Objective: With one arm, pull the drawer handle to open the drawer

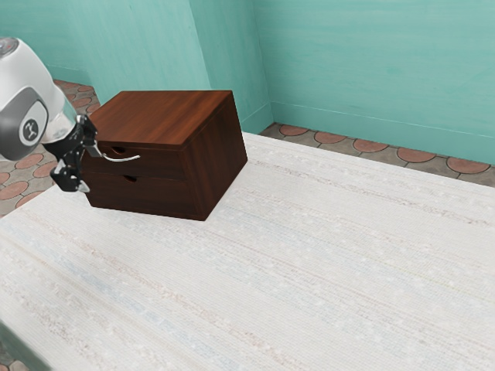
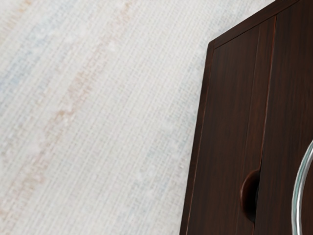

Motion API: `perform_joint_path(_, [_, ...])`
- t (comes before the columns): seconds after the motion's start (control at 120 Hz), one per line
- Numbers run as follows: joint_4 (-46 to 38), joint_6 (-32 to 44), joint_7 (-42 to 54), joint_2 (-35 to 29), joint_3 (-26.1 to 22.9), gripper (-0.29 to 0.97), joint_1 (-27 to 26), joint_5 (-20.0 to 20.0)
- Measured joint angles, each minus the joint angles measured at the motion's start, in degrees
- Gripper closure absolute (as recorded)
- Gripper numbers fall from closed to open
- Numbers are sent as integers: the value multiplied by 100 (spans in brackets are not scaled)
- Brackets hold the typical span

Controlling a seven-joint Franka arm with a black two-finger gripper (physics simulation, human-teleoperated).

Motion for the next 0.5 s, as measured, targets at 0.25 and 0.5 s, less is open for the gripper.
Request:
perform_joint_path(0.25, [297,-8,341,388,-32,7,181,78])
perform_joint_path(0.5, [423,17,544,477,-94,8,102,51])
